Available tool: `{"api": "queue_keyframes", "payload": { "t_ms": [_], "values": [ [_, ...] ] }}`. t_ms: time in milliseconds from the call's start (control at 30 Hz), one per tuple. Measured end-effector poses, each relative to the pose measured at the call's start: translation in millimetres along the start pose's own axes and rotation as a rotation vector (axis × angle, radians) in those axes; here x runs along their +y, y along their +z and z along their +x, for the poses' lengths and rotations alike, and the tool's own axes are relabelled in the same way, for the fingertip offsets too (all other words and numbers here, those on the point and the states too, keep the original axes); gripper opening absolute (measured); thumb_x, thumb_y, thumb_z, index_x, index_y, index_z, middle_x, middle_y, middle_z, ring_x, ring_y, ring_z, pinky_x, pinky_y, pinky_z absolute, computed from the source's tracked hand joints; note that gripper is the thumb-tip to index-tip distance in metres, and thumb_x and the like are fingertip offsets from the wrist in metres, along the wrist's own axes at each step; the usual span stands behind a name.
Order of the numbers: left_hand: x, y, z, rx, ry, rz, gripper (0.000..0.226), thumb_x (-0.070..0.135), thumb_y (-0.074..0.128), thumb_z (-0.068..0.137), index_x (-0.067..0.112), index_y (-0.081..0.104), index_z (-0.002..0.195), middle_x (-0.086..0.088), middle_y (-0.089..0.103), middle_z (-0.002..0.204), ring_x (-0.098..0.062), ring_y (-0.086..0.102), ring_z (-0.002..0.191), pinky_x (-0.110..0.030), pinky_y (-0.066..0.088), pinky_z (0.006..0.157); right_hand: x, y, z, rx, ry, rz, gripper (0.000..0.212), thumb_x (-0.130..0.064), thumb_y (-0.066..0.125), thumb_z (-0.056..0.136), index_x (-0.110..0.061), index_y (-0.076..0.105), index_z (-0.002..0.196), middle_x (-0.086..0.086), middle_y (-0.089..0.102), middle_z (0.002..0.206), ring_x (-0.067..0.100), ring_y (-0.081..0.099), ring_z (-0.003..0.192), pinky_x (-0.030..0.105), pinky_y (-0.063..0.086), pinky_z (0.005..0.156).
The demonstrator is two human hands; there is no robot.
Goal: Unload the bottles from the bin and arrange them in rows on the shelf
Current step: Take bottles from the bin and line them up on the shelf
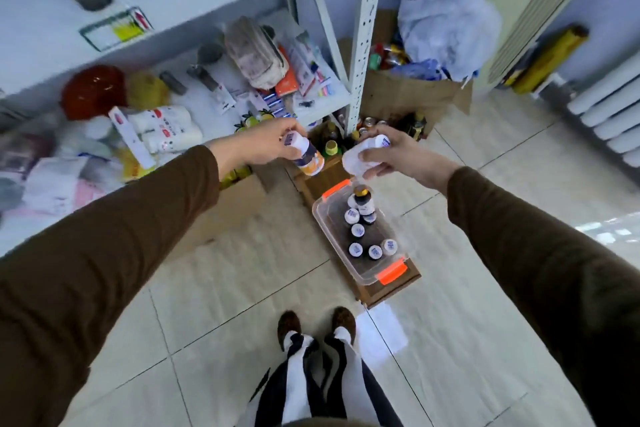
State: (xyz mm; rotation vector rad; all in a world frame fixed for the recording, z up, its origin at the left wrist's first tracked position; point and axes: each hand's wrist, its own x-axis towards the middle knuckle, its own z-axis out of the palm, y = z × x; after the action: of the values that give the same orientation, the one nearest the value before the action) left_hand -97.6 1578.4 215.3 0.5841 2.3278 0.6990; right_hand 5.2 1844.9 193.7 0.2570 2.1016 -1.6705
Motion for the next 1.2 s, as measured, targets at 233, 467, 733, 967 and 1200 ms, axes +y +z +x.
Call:
{"api": "queue_keyframes", "payload": {
  "t_ms": [233, 467, 733, 967, 1200],
  "values": [
    [34.4, -104.6, -98.5, 0.267, 0.043, -0.236, 0.033, 0.016, 0.074, 0.087, 0.018, 0.057, 0.115, -0.003, 0.069, 0.117, -0.019, 0.064, 0.105, -0.035, 0.05, 0.091, -141.7, 9.8, -17.5, 0.034, -0.256, -0.076, 0.026, -0.028, 0.076, 0.084, -0.024, 0.051, 0.088, -0.001, 0.07, 0.069, 0.026, 0.07, 0.064, 0.027, 0.052, 0.05],
    [39.3, -151.6, -182.1, 0.47, 0.07, -0.286, 0.023, 0.021, 0.072, 0.088, 0.021, 0.062, 0.109, 0.0, 0.072, 0.108, -0.034, 0.066, 0.106, -0.057, 0.053, 0.087, -242.1, 57.5, -23.9, 0.166, -0.465, -0.224, 0.04, -0.048, 0.071, 0.081, -0.009, 0.059, 0.083, 0.018, 0.072, 0.08, 0.032, 0.071, 0.062, 0.044, 0.06, 0.059],
    [17.4, -177.3, -265.0, 0.611, 0.051, -0.263, 0.026, 0.02, 0.069, 0.091, 0.013, 0.06, 0.114, -0.006, 0.07, 0.116, -0.024, 0.065, 0.107, -0.047, 0.047, 0.102, -304.9, 133.6, -29.8, 0.231, -0.58, -0.472, 0.051, -0.058, 0.061, 0.084, -0.01, 0.046, 0.079, 0.022, 0.066, 0.083, 0.032, 0.061, 0.063, 0.046, 0.053, 0.063],
    [-37.0, -206.4, -347.1, 0.662, 0.041, -0.332, 0.028, 0.014, 0.067, 0.092, 0.009, 0.058, 0.118, -0.008, 0.068, 0.12, -0.022, 0.064, 0.107, -0.038, 0.049, 0.097, -355.7, 228.4, -29.8, 0.003, -0.568, -0.317, 0.021, -0.036, 0.076, 0.08, -0.017, 0.07, 0.085, -0.002, 0.064, 0.063, 0.015, 0.051, 0.039, 0.021, 0.043, 0.042],
    [-128.7, -245.3, -434.2, 0.704, -0.004, -0.334, 0.03, 0.013, 0.069, 0.091, 0.009, 0.059, 0.119, -0.006, 0.069, 0.119, -0.026, 0.064, 0.111, -0.036, 0.051, 0.093, -400.9, 344.4, -16.0, -0.166, -0.451, -0.286, 0.021, -0.018, 0.08, 0.08, -0.019, 0.069, 0.097, 0.007, 0.071, 0.073, 0.02, 0.065, 0.055, 0.029, 0.06, 0.058]
  ]
}}
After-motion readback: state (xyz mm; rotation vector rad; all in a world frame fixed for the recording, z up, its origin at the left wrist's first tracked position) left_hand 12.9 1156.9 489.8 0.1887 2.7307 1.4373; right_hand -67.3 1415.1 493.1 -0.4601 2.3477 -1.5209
